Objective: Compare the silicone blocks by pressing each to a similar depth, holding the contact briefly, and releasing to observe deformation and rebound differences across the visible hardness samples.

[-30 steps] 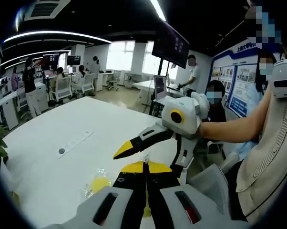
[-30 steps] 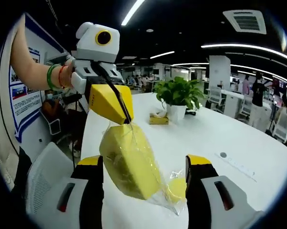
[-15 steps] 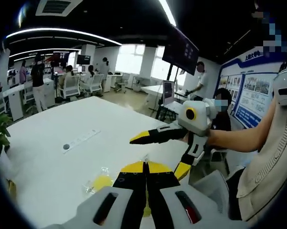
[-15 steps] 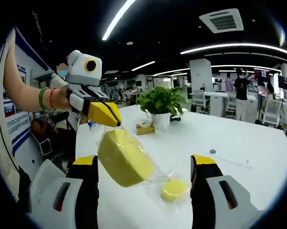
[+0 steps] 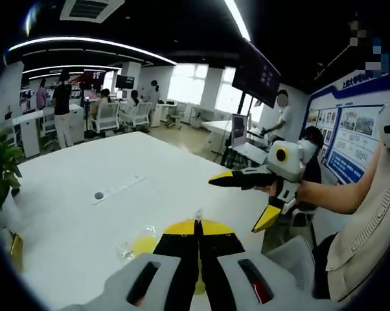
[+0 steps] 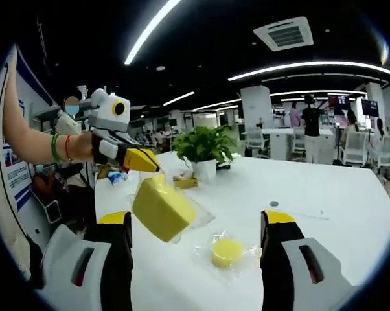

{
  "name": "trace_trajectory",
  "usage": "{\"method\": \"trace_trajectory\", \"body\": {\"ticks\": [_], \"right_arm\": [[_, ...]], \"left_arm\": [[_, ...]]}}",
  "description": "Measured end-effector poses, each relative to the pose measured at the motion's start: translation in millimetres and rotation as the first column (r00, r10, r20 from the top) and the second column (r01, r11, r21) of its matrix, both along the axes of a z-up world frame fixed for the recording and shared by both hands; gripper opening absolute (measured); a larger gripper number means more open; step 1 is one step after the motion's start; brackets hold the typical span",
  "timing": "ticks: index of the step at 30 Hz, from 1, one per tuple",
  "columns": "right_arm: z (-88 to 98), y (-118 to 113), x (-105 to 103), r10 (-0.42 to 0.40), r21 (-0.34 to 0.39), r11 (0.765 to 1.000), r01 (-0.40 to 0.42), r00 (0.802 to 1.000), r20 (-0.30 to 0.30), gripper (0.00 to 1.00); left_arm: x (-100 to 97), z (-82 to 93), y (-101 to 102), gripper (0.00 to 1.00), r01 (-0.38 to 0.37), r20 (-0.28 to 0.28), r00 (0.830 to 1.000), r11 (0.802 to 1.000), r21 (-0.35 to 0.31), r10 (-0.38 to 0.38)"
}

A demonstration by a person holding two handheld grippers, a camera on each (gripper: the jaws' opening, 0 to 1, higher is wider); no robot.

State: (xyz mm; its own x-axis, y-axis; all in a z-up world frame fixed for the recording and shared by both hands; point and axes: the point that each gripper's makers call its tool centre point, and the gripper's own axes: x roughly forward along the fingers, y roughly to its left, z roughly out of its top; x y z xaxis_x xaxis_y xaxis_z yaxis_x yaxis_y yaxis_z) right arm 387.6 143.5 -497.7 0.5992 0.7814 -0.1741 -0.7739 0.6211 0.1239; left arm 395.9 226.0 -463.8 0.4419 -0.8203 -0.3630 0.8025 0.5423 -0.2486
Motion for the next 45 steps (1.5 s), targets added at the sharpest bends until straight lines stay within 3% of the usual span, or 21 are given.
{"method": "trace_trajectory", "body": {"ticks": [14,27,34,37,45], "right_arm": [[4.2,-34.2,-27.5,-0.096,0.063,0.993,0.095,0.995,0.005,0.79],[7.3,-62.7,-64.6,-0.187,0.139,0.973,0.185,0.982,0.003,0.75],[6.3,-70.6,-82.0,-0.217,0.167,0.963,0.212,0.976,0.009,0.75],[-3.0,-77.1,-85.0,-0.228,0.156,0.961,0.227,0.974,-0.013,0.74],[-4.5,-87.5,-92.8,-0.257,0.185,0.949,0.256,0.966,-0.017,0.73]], "left_arm": [[3.5,-6.0,14.5,0.0,-0.079,-0.008,0.997,0.996,-0.027,0.079],[9.7,-16.8,36.1,0.0,-0.168,-0.018,0.986,0.984,-0.052,0.167],[20.2,-34.5,50.5,0.0,-0.222,-0.034,0.975,0.974,-0.042,0.221],[25.5,-47.3,57.2,0.0,-0.242,-0.049,0.969,0.97,-0.029,0.241],[39.4,-81.0,70.1,0.0,-0.277,-0.095,0.956,0.961,0.011,0.276]]}}
